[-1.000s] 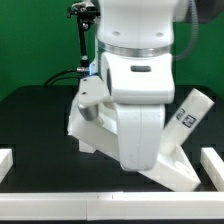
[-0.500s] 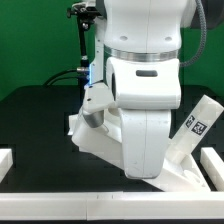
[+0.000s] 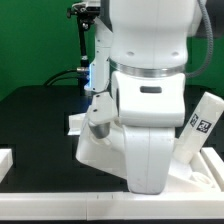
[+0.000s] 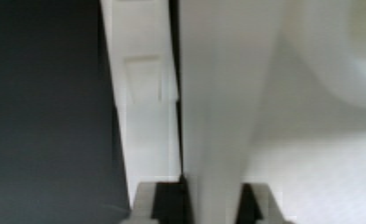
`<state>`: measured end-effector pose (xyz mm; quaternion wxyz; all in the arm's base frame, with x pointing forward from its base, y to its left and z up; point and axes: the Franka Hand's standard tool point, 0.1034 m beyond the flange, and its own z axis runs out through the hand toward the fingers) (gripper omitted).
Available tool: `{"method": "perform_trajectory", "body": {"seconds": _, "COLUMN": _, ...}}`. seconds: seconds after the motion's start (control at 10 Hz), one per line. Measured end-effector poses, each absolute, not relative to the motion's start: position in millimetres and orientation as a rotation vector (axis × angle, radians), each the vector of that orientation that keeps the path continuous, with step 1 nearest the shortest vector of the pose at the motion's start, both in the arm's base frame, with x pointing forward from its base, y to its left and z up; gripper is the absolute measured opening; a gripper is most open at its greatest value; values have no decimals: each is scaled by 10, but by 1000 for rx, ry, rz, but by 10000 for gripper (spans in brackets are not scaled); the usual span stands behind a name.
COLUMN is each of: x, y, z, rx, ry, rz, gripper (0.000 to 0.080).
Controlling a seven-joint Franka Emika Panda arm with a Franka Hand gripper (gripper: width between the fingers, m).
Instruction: Assemble desk
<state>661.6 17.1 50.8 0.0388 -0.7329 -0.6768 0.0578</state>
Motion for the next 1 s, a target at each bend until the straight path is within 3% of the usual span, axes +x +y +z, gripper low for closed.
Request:
{"method": "perform_trajectory", "body": {"seconds": 0.6, "x": 6600, "y": 144, "z": 441, "rx": -2302, "ry": -2040, "rz": 242, "gripper": 67}}
{"method": "perform_trajectory", "body": {"seconds": 0.7, "x": 6601, "y": 137, "z": 442, "rx": -2304, "ry": -2039, "rz": 241, "gripper": 133}}
{"method": "perform_trajectory", "body": {"seconds": 0.8, "x": 6601, "y": 128, "z": 440, "rx": -2305, "ry": -2037, "rz": 242, "gripper": 314}}
{"method": "perform_trajectory", "body": {"seconds": 0.9, "x": 6602, "y": 122, "z": 440, "rx": -2307, "ry": -2035, "rz": 242, "gripper": 314}}
{"method": "perform_trajectory", "body": {"seconds": 1.0, "x": 6602, "y": 116, "z": 440, "rx": -2308, "ry": -2034, "rz": 242, "gripper": 490}}
